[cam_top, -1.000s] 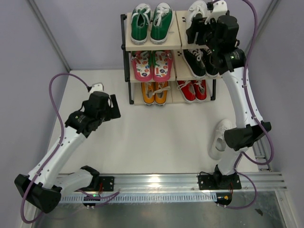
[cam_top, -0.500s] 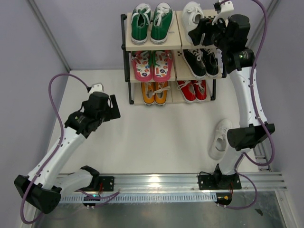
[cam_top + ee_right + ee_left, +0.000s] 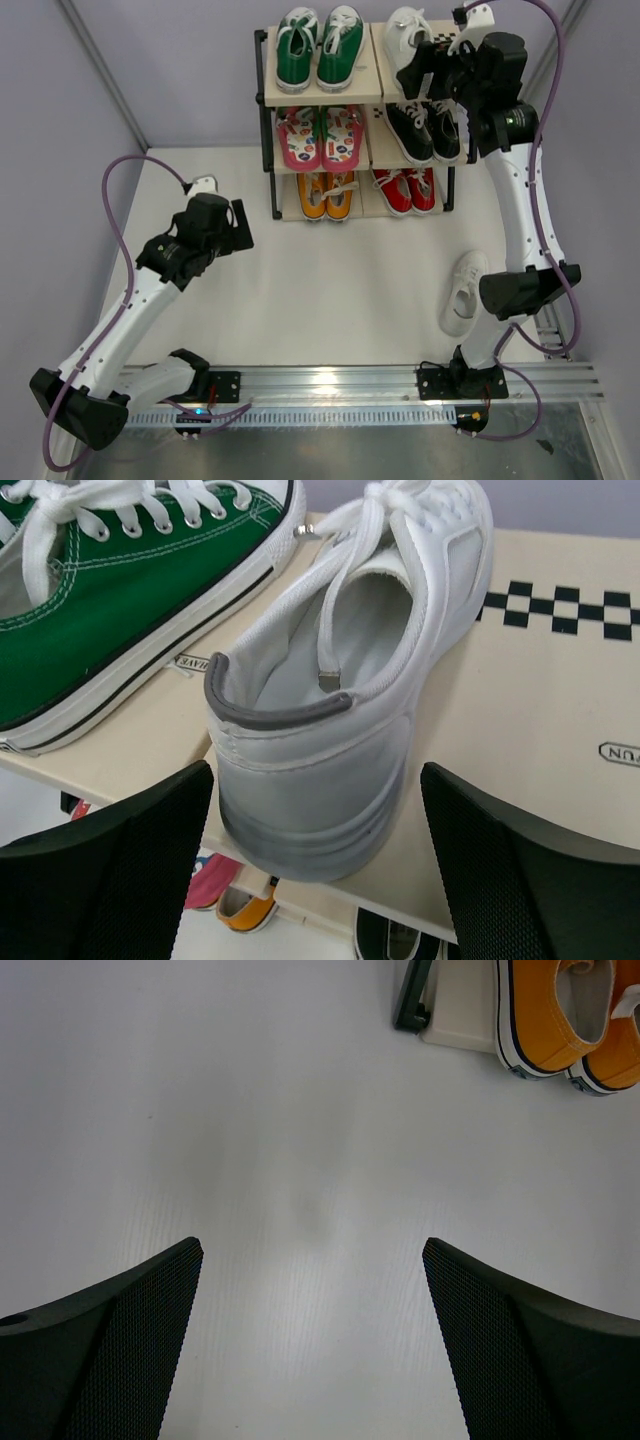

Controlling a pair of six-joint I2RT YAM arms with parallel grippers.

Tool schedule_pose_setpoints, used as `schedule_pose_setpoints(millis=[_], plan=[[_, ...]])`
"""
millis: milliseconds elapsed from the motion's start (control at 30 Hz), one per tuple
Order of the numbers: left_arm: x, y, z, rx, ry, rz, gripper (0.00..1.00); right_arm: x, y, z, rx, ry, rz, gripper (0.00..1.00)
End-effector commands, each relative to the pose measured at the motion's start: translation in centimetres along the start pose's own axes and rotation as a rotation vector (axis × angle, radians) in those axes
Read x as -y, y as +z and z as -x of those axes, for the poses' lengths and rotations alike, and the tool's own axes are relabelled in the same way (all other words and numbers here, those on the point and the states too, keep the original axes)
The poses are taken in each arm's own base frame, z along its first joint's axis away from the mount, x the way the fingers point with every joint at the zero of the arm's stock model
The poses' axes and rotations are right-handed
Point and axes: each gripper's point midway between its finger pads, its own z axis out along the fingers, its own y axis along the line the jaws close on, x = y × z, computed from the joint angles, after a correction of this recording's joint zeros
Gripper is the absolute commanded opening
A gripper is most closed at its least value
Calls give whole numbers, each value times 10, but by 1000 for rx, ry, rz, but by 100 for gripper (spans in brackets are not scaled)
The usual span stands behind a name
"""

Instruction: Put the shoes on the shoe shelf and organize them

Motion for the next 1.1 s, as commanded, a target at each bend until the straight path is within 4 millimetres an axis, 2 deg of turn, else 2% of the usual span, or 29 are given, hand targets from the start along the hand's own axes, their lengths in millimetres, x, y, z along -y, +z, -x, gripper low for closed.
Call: schedule_pose_setpoints(millis=[0,33,67,200,267,300,333,367,400,433,467,500,533,567,600,633,667,700,733,767,800,867,900,967,1000,1067], plan=[[4,-3,10,36,-18,-23,95,-1,-23,0,-39,13,-34,90],[5,-2,10,36,-17,-23,95,-4,-26,6,-28,10,-27,98],[5,-3,10,38,-18,-26,95,-5,-30,8,-32,12,-24,99],[7,-4,11,38,-20,-38,95,-14,-50,29,6,19,-14,99],[9,-4,12,40,-23,-47,95,-18,-70,40,24,23,-25,100],[9,-5,12,38,-23,-51,95,-17,-76,37,13,41,-38,99],[10,-5,12,39,-24,-53,95,-15,-94,38,9,51,-75,99],[10,-5,12,40,-26,-54,95,-14,-103,35,1,63,-101,100],[10,-5,12,38,-26,-56,95,-7,-106,12,-55,100,-142,99],[11,-6,12,37,-26,-61,95,-8,-134,15,-35,113,-179,99],[11,-7,11,35,-26,-64,95,6,-148,8,-33,128,-282,100],[11,-8,11,33,-26,-64,95,17,-151,-29,-112,149,-343,100],[11,-8,10,30,-24,-71,95,21,-164,-42,-128,180,-391,100],[11,-9,8,24,-20,-73,95,29,-194,-42,-90,196,-480,100],[12,-9,8,20,-18,-76,95,37,-201,-77,-159,219,-541,99],[13,-9,7,17,-18,-83,96,42,-213,-97,-190,283,-607,99],[14,-9,5,10,-17,-89,95,43,-231,-106,-183,320,-653,100],[15,-9,4,5,-16,-97,95,55,-241,-138,-240,337,-753,99],[17,-8,4,2,-19,-103,95,59,-254,-159,-293,357,-812,100],[20,-7,2,-11,-20,-114,95,62,-259,-174,-299,432,-872,100],[21,-5,-1,-22,-22,-117,95,65,-265,-202,-362,456,-915,99],[25,-3,-4,-38,-31,-130,96,64,-270,-233,-415,546,-973,100],[24,-2,-7,-46,-34,-125,96,65,-274,-258,-469,563,-995,100],[22,-1,-12,-60,-43,-115,96,65,-277,-275,-463,641,-1035,99],[21,-2,-13,-61,-46,-116,96,66,-284,-295,-494,653,-1064,99],[21,-2,-17,-66,-53,-121,96,70,-291,-304,-457,707,-1088,100]])
